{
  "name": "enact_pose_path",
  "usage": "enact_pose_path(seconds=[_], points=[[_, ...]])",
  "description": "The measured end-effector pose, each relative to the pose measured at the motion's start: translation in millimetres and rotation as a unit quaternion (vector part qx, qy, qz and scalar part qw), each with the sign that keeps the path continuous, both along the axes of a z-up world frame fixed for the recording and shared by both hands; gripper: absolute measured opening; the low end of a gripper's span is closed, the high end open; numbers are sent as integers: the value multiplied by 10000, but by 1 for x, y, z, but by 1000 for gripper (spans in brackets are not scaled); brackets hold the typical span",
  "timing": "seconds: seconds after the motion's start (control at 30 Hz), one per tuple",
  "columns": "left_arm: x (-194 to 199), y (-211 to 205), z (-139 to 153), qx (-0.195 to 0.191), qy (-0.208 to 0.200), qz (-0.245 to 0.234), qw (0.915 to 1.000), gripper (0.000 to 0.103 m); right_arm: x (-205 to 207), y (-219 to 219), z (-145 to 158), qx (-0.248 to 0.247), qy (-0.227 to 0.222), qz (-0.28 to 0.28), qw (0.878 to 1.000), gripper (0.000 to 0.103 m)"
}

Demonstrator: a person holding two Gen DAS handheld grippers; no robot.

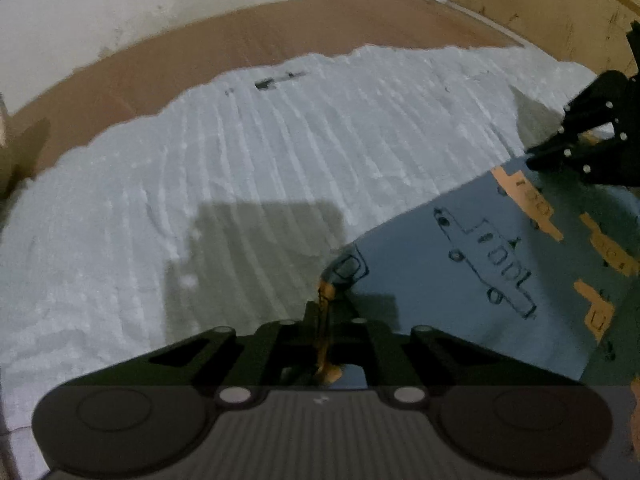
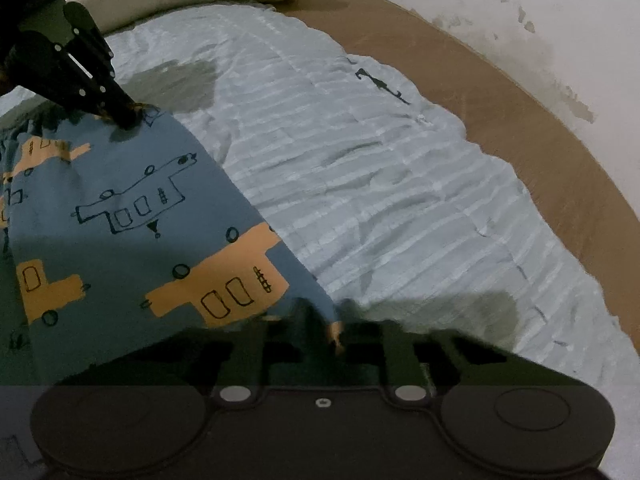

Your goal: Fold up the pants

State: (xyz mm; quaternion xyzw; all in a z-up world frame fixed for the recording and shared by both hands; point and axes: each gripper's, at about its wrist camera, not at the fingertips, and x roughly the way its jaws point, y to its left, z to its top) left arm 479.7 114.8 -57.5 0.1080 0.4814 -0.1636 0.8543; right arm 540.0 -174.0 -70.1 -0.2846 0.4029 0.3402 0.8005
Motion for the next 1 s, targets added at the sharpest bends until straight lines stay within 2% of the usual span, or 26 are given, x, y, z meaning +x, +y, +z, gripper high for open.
enact_pose_path(seconds=[0.17,0.33,0.47,0.53,0.7,0.73,0.8,0.83,0.87,0.9,1.0], points=[[-7,0,20,39,-431,101,9990,2,-7,5,12,-118,-345,75,9993,0],[-7,5,31,72,-908,377,9951,2,-6,16,21,-306,-1169,-18,9927,0],[2,6,26,77,-1056,643,9923,2,4,25,21,-457,-1714,-233,9839,0],[8,7,18,82,-970,707,9927,2,13,27,17,-435,-1757,-398,9827,0],[12,8,4,91,-819,695,9942,3,25,26,5,-159,-1309,-471,9901,0],[12,9,3,66,-805,688,9944,3,27,22,7,87,-1181,-497,9917,5],[12,12,3,-3,-763,698,9946,3,27,10,16,635,-906,-525,9925,34],[12,14,2,-31,-741,697,9948,3,29,3,21,898,-676,-498,9924,41],[12,14,1,-37,-744,684,9949,3,32,-4,25,1084,-502,-474,9917,54],[12,15,1,-39,-755,674,9949,3,34,-10,28,1189,-391,-485,9910,60],[12,14,0,-39,-768,679,9947,3,40,-24,27,1265,-14,-462,9909,61]])
